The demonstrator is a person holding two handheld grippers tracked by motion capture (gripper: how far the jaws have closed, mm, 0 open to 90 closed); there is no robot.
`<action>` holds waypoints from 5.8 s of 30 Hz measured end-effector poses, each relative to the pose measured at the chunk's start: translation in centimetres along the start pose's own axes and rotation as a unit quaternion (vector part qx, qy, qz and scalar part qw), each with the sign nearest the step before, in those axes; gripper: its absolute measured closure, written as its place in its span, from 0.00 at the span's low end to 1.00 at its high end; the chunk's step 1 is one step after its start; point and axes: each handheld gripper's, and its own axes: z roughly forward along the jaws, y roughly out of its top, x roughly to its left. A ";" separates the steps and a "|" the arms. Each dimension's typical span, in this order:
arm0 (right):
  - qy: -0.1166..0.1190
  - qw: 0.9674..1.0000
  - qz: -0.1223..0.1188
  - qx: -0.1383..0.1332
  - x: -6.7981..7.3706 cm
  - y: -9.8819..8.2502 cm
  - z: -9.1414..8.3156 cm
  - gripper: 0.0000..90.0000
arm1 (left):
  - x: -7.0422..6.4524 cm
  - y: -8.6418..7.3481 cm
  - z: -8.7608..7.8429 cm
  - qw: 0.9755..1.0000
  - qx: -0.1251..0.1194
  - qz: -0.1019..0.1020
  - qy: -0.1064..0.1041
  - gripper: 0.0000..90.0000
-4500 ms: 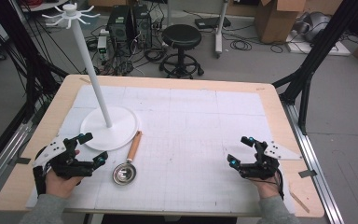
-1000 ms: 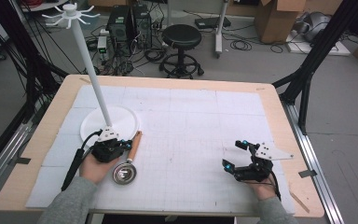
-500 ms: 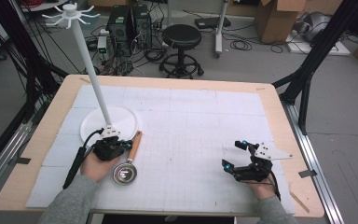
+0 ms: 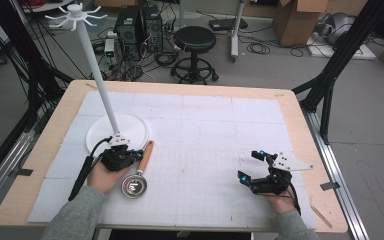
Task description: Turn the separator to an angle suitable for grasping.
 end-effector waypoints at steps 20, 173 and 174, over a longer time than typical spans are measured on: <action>0.001 1.000 0.002 0.003 0.0 0.0 0.0 0.07 | -0.4 1.3 1.1 0.999 0.024 0.014 -0.017 1.00; 0.007 1.000 -0.006 0.013 0.0 -0.1 0.2 0.07 | -9.4 4.4 4.1 0.963 0.128 0.196 -0.129 1.00; 0.007 1.000 -0.007 0.013 0.0 -0.1 0.2 0.07 | -9.3 4.4 4.1 0.963 0.126 0.200 -0.128 1.00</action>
